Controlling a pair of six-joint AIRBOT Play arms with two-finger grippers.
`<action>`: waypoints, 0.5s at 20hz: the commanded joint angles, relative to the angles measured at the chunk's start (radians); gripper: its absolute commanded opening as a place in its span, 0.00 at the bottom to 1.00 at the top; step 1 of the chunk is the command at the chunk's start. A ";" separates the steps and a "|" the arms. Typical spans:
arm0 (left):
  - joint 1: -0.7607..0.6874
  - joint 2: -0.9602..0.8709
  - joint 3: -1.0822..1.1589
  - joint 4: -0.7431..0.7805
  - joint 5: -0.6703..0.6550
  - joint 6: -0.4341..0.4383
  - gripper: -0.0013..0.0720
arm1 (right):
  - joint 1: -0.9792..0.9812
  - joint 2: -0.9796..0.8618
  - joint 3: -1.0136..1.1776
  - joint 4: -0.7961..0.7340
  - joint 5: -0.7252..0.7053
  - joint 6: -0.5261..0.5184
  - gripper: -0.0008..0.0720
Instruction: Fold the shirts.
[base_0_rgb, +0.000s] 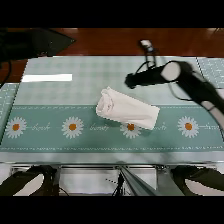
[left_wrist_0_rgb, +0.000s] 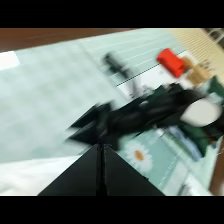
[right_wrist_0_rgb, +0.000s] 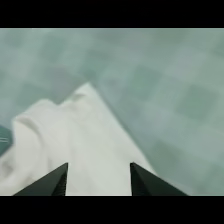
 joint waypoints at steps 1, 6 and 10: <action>0.005 0.002 0.000 0.252 0.000 -0.079 0.06 | -0.205 0.146 -0.010 -0.441 0.345 0.006 0.64; 0.058 0.002 0.000 0.531 -0.001 -0.284 0.31 | -0.612 0.196 -0.298 0.027 0.412 -0.111 0.76; 0.064 0.001 0.000 0.581 -0.032 -0.345 0.48 | -0.651 0.193 -0.595 0.573 0.190 -0.259 0.82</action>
